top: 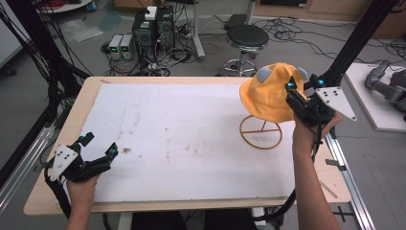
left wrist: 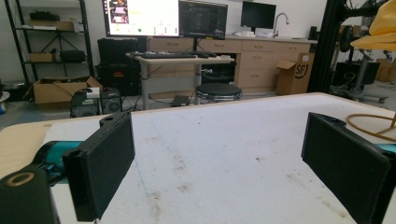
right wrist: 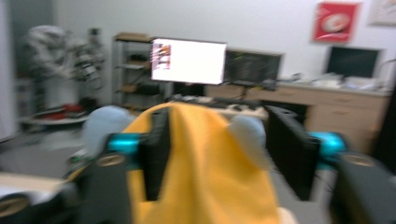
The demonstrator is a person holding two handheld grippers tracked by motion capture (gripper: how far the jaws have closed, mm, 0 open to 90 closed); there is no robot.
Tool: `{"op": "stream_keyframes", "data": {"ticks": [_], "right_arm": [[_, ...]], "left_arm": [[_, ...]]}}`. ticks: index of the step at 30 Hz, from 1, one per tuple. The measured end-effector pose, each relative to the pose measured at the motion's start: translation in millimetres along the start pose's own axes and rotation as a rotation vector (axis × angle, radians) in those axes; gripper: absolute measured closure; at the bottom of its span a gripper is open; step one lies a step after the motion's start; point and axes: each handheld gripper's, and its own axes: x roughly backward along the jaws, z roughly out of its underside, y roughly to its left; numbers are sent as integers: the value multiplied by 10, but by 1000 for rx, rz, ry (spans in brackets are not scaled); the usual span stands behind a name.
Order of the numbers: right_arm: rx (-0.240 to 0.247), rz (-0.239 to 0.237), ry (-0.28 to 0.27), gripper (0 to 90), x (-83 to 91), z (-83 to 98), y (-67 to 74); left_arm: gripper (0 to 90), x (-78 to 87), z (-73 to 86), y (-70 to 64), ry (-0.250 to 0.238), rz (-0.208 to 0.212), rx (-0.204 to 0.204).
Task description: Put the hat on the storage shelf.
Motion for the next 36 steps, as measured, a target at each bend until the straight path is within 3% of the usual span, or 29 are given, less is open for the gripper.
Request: {"op": "stream_keyframes", "data": {"ticks": [5,9,14,19,22,25,29,36], "right_arm": [[-18,1,-28,200,84,-32,-62],[7,-15,-53,158,212,-50,-62],[77,-73,-81,128,364,-41,-79],[86,-167,-82,128,497,59,-159],[68,-211,-46,128,557,171,-238],[47,-210,-14,128,612,302,-346],[0,-195,-22,128,716,507,-469],[-72,-218,4,128,800,871,-548]], "left_arm": [[101,-4,4,-5,3,2,2],[101,-6,2,-8,1,-1,2],[101,-6,0,-9,1,-2,3],[101,-15,-18,-6,-3,-7,-1],[101,-22,-24,-5,-5,-7,-1],[101,-29,-22,-8,-7,-8,-1],[101,-33,-26,-14,-13,-10,0],[101,-37,-36,-9,-21,-23,7]]}}
